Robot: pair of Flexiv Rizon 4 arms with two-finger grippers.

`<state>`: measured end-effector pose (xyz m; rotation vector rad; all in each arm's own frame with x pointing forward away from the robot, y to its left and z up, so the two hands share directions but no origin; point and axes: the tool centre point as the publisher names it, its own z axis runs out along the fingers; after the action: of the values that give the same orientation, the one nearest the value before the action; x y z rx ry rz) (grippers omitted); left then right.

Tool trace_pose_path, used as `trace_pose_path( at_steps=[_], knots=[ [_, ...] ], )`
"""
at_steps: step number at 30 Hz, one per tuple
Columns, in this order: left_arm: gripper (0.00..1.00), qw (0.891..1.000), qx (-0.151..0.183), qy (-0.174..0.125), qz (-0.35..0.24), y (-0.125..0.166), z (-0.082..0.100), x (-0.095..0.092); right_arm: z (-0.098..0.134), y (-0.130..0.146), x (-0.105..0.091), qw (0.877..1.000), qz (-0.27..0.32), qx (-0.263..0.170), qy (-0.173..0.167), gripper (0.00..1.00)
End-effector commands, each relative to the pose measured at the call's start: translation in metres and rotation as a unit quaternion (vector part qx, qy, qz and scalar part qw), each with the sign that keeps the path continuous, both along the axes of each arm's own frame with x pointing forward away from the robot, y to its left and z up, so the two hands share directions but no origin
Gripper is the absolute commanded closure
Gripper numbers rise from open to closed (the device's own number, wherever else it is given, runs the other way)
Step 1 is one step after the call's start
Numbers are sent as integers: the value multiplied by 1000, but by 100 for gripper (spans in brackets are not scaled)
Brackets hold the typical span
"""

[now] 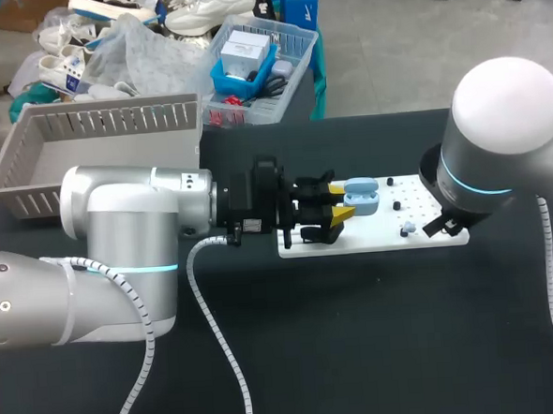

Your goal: Pick up each earbud case from the left stands, insert the matching earbuds, close the lid, and place the case in the box.

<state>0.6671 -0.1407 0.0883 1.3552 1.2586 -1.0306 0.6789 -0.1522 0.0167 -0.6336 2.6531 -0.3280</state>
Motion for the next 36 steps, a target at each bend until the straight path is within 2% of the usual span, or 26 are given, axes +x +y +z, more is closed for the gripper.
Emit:
trace_pose_path(
  at_steps=[1, 6, 15, 21, 28, 36],
  knots=[
    [100, 1000, 0, 0, 0, 0, 0, 0, 4, 1, -2, 1000, 1, -2, -2, 100],
    [100, 1000, 0, 0, 0, 0, 0, 0, 25, 7, -6, 1000, 10, -1, -11, 100],
    [100, 1000, 0, 0, 0, 0, 0, 0, 82, 30, -16, 999, 31, 12, -26, 100],
    [100, 1000, 0, 0, 0, 0, 0, 0, 109, 50, -25, 999, 46, 22, -20, 100],
    [100, 1000, 0, 0, 0, 0, 0, 0, 130, 68, -30, 998, 50, 18, -24, 100],
    [100, 1000, 0, 0, 0, 0, 0, 0, 135, 89, -35, 999, 44, 15, -13, 100]
  ],
)
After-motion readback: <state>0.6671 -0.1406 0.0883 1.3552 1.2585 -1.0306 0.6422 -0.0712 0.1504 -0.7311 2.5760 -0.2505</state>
